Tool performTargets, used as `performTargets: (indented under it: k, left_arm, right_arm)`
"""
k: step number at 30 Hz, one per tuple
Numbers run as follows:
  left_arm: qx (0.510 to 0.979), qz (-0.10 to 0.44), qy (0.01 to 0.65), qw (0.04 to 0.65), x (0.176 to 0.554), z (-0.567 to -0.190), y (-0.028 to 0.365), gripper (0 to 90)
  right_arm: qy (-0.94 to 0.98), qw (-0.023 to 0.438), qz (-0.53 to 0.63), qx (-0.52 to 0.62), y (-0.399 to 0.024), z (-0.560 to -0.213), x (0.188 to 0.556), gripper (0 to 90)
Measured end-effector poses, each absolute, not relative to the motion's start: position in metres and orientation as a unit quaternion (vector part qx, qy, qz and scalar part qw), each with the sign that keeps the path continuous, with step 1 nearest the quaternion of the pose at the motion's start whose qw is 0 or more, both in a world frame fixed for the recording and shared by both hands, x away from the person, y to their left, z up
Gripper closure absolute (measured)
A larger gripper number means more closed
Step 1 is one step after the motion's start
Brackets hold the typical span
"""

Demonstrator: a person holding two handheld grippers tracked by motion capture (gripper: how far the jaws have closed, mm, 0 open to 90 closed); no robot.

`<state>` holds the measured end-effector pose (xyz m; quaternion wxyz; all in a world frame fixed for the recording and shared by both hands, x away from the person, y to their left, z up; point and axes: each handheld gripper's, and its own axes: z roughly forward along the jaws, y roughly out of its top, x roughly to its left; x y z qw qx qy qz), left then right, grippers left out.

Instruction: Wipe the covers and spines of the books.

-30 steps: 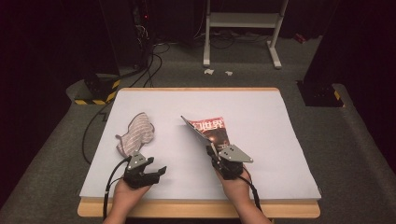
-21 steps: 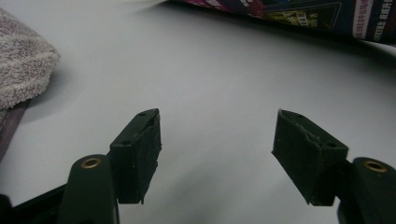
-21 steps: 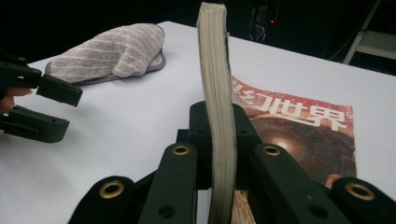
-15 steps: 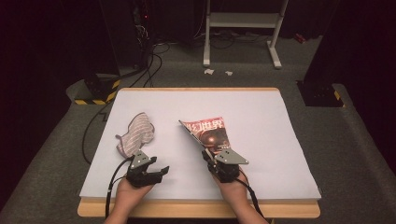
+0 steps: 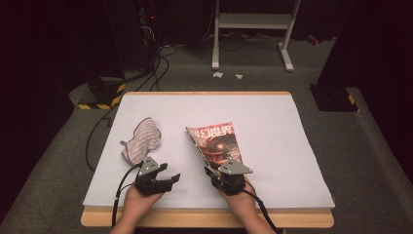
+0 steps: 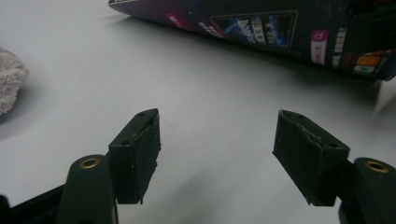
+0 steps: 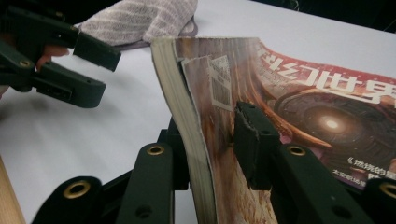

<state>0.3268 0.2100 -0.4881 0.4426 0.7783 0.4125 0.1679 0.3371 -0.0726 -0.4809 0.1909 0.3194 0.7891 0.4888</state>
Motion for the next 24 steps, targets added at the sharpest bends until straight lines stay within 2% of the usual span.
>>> performTargets:
  k: [14, 24]
  left_arm:
    - [0.783, 0.170, 0.398, 0.447, 0.328, -0.486, 0.201, 30.4]
    - [0.781, 0.170, 0.400, 0.448, 0.330, -0.486, 0.202, 30.1]
  right_arm:
    - [0.810, 0.166, 0.471, 0.307, -0.070, -0.490, 0.333, 56.1]
    - [0.815, 0.158, 0.468, 0.304, -0.074, -0.492, 0.329, 52.7]
